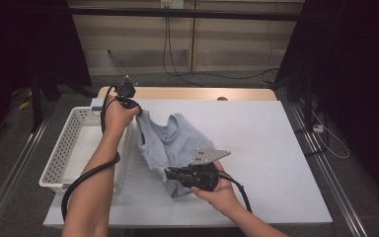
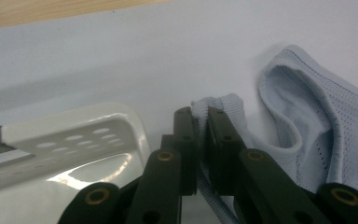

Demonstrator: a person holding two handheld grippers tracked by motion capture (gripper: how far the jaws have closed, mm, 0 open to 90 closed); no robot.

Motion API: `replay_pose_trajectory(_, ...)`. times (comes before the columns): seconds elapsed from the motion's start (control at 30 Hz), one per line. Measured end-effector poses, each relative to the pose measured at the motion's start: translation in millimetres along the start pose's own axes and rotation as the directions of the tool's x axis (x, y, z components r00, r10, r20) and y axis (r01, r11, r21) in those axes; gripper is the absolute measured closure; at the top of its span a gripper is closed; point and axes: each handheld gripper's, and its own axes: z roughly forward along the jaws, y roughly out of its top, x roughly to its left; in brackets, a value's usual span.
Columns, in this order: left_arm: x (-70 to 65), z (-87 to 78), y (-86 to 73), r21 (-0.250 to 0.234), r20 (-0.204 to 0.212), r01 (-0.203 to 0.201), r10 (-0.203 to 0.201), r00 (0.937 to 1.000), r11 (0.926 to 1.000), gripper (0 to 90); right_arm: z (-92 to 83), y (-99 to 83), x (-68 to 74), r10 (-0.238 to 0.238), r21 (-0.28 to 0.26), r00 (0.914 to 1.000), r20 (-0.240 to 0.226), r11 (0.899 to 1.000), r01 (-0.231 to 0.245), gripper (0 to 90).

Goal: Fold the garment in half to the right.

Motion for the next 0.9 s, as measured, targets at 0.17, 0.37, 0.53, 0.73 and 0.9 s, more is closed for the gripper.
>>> replay_pose_trajectory(0.17,6.5,-7.0,-3.2,-0.008,-0.003,0.02,-0.02,0.9998,0.9998,83.6,-1.5,0.5,-1.5,-0.002,-0.003,1.0,0.003,1.0,0.002,85.3)
replay_pose_trajectory(0.37,9.8,-12.2,-7.0,-0.017,0.0,0.028,-0.028,0.9996,0.9995,83.4,-2.2,0.8,-1.1,-0.013,0.006,0.9999,0.005,1.0,0.013,85.2)
replay_pose_trajectory(0.53,11.5,-14.0,-7.9,-0.019,0.003,0.037,-0.037,0.9993,0.9991,83.0,-7.4,-1.8,-3.9,-0.006,0.006,0.9998,0.016,1.0,0.006,85.2)
replay_pose_trajectory(0.73,7.2,-12.8,-5.8,-0.023,0.002,0.037,-0.037,0.9993,0.9991,82.9,-14.1,-4.9,-7.8,0.003,0.005,0.9994,0.033,1.0,-0.003,85.3)
replay_pose_trajectory(0.9,3.6,-10.8,-3.2,-0.019,0.001,0.028,-0.028,0.9996,0.9994,82.7,-17.3,-6.9,-9.7,0.004,0.008,0.999,0.045,1.0,-0.005,85.4)
